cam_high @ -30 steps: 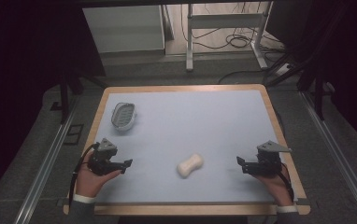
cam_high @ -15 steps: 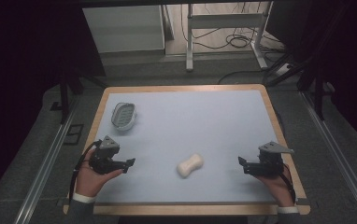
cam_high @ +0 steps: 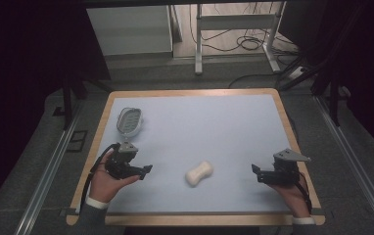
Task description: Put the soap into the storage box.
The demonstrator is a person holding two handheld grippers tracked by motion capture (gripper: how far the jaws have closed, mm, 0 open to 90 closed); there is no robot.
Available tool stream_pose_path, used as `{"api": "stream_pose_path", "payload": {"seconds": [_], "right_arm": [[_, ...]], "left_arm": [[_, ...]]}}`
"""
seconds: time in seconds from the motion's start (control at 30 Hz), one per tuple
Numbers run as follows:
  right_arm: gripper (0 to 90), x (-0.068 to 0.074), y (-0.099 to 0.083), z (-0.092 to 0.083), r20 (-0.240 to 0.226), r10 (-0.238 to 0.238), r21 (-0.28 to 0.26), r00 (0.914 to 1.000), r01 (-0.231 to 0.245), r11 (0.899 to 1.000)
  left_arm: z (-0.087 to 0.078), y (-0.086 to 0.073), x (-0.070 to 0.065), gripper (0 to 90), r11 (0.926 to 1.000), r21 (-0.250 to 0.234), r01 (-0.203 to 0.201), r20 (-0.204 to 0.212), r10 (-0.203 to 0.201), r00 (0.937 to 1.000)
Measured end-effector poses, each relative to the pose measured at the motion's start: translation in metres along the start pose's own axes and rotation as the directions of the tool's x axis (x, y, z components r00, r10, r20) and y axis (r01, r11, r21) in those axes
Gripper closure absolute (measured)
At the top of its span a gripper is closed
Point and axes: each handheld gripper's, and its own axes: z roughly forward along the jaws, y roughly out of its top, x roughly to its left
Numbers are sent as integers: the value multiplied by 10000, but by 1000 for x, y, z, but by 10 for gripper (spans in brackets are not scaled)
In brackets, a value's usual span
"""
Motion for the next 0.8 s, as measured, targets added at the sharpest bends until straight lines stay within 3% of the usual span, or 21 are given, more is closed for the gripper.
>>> {"api": "stream_pose_path", "payload": {"seconds": [0.43, 0.8], "right_arm": [[61, 1, 0, 0, 19, -65, -32, 10000, 65, 10000], [61, -1, -1, 0, 29, -35, -1, 10000, 35, 10000]], "left_arm": [[7, 13, -14, 238, 9993, 129, -341, 152, 339, 9993], [28, 34, -32, 235, 9971, 231, -722, 550, 708, 9960]]}}
